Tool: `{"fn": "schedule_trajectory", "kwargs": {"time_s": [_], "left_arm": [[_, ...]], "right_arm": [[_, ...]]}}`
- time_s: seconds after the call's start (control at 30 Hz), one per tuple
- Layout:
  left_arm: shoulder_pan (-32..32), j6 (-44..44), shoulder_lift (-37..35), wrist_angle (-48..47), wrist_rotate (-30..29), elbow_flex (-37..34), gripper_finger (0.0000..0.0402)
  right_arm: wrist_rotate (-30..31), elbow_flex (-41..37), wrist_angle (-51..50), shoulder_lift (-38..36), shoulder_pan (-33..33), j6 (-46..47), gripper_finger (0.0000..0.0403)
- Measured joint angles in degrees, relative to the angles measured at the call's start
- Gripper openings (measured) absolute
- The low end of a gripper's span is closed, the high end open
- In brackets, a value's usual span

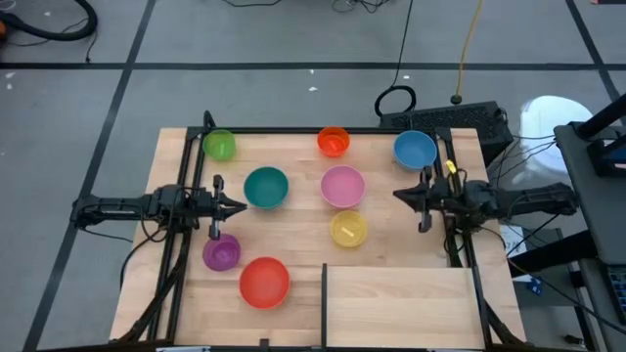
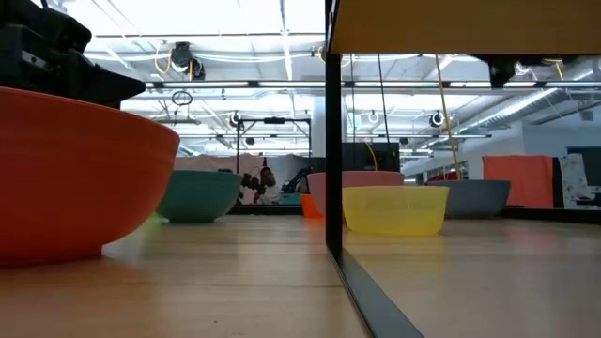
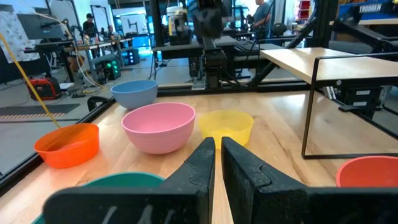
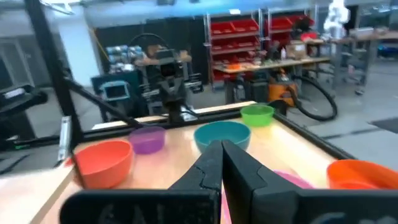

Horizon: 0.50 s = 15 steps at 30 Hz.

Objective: Place and stack bowls onto a shelf
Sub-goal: Put the blue bowl on the shelf

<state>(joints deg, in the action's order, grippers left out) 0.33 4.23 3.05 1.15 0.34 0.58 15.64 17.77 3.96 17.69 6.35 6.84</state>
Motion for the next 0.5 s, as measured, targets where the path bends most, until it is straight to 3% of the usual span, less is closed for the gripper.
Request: {"fn": "schedule_trajectory", "kwargs": {"time_s": [0.2,0.5], "left_arm": [[0.0,0.0,0.0,0.7,0.0,0.0,0.0035],[0.0,0.0,0.0,1.5,-0.4,0.0,0.0035]], "right_arm": [[2.2,17.9,-9.8,13.2,0.0,0.0,0.0],[11.8,45.7,-36.5,28.6,-2.0,3.5,0.0]]}}
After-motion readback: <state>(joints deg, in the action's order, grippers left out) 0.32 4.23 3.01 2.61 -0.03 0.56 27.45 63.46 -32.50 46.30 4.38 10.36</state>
